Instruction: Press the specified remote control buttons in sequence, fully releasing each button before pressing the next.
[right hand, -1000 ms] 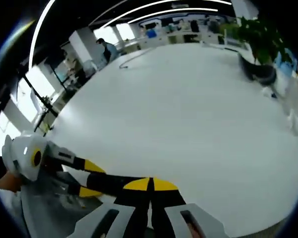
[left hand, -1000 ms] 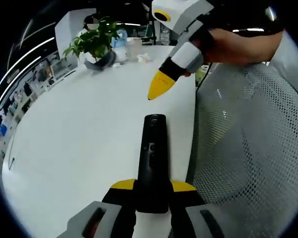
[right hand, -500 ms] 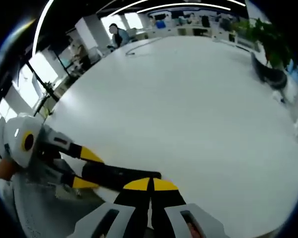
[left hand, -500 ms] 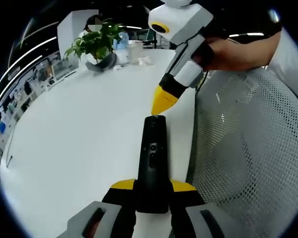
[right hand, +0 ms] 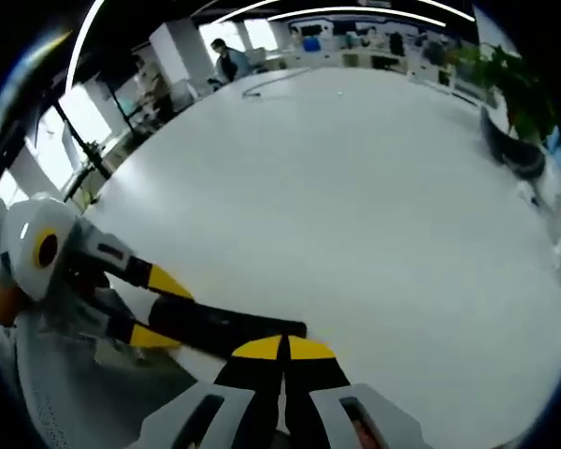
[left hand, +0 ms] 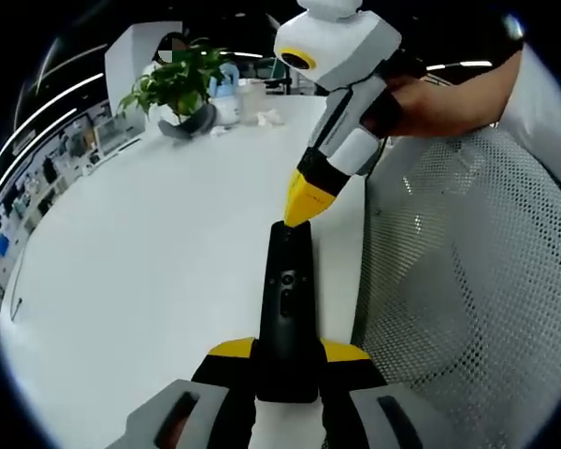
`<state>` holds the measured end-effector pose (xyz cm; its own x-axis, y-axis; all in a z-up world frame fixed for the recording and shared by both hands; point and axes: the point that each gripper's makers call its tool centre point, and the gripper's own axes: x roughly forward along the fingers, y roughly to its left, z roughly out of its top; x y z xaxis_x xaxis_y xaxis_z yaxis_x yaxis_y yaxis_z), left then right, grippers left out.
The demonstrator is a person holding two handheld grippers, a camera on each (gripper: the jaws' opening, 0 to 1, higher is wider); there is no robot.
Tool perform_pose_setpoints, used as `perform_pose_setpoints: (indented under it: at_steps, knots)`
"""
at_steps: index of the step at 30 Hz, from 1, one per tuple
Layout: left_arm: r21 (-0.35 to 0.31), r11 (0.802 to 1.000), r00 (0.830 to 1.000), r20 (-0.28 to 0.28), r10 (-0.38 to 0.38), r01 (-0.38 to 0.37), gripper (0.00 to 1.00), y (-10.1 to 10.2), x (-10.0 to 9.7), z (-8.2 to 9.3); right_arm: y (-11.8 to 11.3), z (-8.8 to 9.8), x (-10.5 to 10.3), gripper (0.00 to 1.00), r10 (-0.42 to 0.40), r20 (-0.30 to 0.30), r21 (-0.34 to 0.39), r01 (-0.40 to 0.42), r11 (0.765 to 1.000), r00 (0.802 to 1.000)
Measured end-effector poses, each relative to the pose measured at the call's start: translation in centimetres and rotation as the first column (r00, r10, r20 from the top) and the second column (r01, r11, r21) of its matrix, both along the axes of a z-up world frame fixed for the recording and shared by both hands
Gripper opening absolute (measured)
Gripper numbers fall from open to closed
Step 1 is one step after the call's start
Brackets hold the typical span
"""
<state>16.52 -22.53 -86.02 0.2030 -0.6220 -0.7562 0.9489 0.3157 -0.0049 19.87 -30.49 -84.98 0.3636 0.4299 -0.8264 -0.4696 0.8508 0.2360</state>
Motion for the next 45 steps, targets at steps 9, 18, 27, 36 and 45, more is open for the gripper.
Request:
perform_pose_setpoints:
  at_steps: [9,18,27,36,45]
  knots:
    - [0.0,1.0,1.0,-0.001,-0.006,0.006,0.24,-0.1,0.0,0.0,-0.1,-0.1,0.0,0.0,-0.035,-0.012,0.029,0.035,0.999,0.999]
    - [-0.004,1.0,1.0,-0.001,-0.004,0.004,0.25,-0.2,0.1,0.0,-0.1,-0.1,0.0,0.0,-0.027,-0.006,0.031,0.027,0.999,1.0]
    - [-0.005,1.0,1.0,0.001,-0.003,0.003,0.25,-0.2,0.0,0.0,-0.3,0.0,0.1,0.0,-0.111,-0.073,0.108,0.119,0.987,0.991]
    - [-0.01,1.0,1.0,0.005,-0.009,0.009,0.24,-0.3,-0.1,0.0,0.1,0.4,-0.1,0.0,-0.118,-0.1,0.137,0.131,0.982,0.988]
    - [-0.013,1.0,1.0,0.01,-0.028,0.028,0.24,-0.6,-0.3,0.0,0.8,0.0,-0.8,0.0,-0.075,-0.124,0.134,0.091,0.987,0.989]
